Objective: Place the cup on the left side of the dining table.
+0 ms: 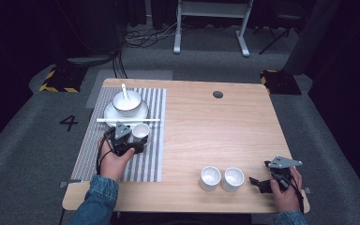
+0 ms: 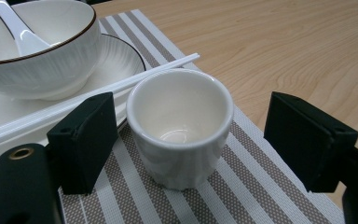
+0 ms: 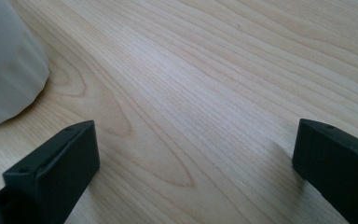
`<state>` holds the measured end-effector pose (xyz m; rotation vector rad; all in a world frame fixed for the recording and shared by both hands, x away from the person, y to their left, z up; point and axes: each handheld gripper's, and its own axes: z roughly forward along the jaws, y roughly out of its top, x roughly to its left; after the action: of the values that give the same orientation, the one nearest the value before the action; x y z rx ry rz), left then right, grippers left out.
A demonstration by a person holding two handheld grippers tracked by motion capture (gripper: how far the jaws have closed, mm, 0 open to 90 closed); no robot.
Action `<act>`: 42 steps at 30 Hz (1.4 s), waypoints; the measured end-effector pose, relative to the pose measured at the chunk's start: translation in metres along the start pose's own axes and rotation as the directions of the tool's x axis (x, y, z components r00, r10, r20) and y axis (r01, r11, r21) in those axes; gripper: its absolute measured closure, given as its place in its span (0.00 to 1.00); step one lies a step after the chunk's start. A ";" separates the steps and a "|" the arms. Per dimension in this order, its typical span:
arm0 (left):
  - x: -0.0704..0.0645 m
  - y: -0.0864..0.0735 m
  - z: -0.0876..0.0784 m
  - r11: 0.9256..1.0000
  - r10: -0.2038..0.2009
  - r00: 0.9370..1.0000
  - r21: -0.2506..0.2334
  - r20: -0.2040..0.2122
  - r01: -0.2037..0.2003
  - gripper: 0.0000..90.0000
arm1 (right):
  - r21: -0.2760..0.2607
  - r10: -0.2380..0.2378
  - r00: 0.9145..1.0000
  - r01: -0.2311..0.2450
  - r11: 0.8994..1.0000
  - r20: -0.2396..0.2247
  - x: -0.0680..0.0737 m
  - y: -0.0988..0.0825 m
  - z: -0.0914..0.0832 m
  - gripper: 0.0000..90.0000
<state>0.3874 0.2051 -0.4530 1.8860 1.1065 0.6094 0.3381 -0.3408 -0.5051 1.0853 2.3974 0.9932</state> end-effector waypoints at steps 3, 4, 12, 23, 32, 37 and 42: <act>-0.003 0.000 -0.010 1.000 0.001 1.000 -0.003 0.000 -0.001 0.20 | 0.000 0.000 1.000 0.000 1.000 0.000 0.000 0.000 0.000 0.01; -0.003 0.000 -0.013 1.000 0.005 1.000 0.000 0.001 -0.005 0.20 | 0.000 0.000 1.000 0.000 1.000 0.000 0.000 0.000 0.000 0.01; -0.009 -0.002 -0.037 1.000 0.024 1.000 -0.004 0.006 -0.024 0.20 | 0.000 0.000 1.000 0.000 1.000 0.000 0.000 0.000 0.000 0.01; -0.017 -0.007 -0.064 0.998 0.058 0.998 0.003 0.014 -0.058 0.20 | 0.000 0.000 1.000 0.000 1.000 0.000 0.000 0.000 0.000 0.01; -0.017 -0.016 -0.082 0.997 0.076 0.997 0.018 0.015 -0.077 0.21 | 0.000 0.000 1.000 0.000 1.000 0.000 0.000 0.000 0.000 0.01; -0.017 -0.023 -0.091 0.997 0.074 0.997 0.023 0.020 -0.074 0.21 | 0.000 0.000 1.000 0.000 1.000 0.000 0.000 0.000 0.000 0.01; -0.016 -0.031 -0.099 0.997 0.075 0.997 0.028 0.017 -0.076 0.21 | 0.000 0.000 1.000 0.000 1.000 0.000 0.000 0.000 0.000 0.01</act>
<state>0.2916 0.2405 -0.4272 1.9611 1.0427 0.6230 0.3381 -0.3408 -0.5052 1.0847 2.3973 0.9929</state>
